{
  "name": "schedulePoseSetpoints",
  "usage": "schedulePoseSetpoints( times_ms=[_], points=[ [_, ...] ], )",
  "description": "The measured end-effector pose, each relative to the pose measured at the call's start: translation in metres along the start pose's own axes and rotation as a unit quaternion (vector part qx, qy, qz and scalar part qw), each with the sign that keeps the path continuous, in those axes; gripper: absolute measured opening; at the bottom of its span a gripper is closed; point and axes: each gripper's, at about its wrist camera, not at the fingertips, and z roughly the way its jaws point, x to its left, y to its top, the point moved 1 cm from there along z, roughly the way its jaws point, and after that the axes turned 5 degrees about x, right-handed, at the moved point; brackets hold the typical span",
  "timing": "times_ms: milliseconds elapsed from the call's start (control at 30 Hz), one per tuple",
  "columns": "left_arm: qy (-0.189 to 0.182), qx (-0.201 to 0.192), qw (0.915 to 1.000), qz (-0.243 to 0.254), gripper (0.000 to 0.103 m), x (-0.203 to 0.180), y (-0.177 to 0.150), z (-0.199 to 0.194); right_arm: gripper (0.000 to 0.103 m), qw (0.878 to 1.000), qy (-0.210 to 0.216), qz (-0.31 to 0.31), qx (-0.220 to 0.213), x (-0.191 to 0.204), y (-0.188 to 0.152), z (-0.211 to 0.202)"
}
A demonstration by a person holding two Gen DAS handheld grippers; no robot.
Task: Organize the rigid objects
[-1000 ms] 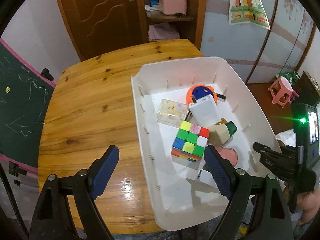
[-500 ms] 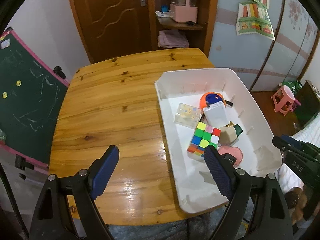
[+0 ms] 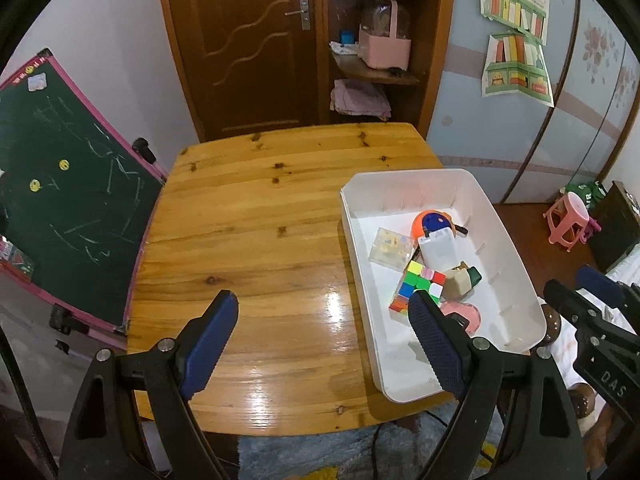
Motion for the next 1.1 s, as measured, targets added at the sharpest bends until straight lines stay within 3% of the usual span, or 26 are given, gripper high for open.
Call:
schedulePoseSetpoints(
  times_ms=[133, 233, 367, 533, 733, 1100],
  points=[
    [0.007, -0.004, 0.9999, -0.007, 0.089, 0.007, 0.0, -0.01, 0.059, 1.0, 0.016, -0.017, -0.019, 0.015, 0.001, -0.019],
    [0.008, -0.005, 0.9998, -0.02, 0.089, 0.014, -0.002, -0.015, 0.069, 0.999, 0.027, -0.021, -0.033, 0.023, 0.002, -0.032],
    [0.013, -0.006, 0.9994, -0.03, 0.089, 0.019, -0.005, -0.02, 0.069, 0.998, 0.027, -0.023, -0.054, 0.033, -0.001, -0.045],
    [0.015, -0.006, 0.9993, -0.033, 0.089, 0.023, -0.011, -0.02, 0.069, 0.998, 0.04, -0.004, -0.043, 0.034, -0.004, -0.041],
    [0.014, -0.001, 0.9993, -0.035, 0.089, 0.028, -0.011, -0.016, 0.069, 0.999, 0.017, 0.019, -0.039, 0.027, -0.003, -0.037],
    [0.019, -0.003, 0.9991, -0.039, 0.089, 0.036, -0.011, -0.015, 0.069, 0.999, 0.009, 0.008, -0.035, 0.039, -0.004, -0.032]
  ],
)
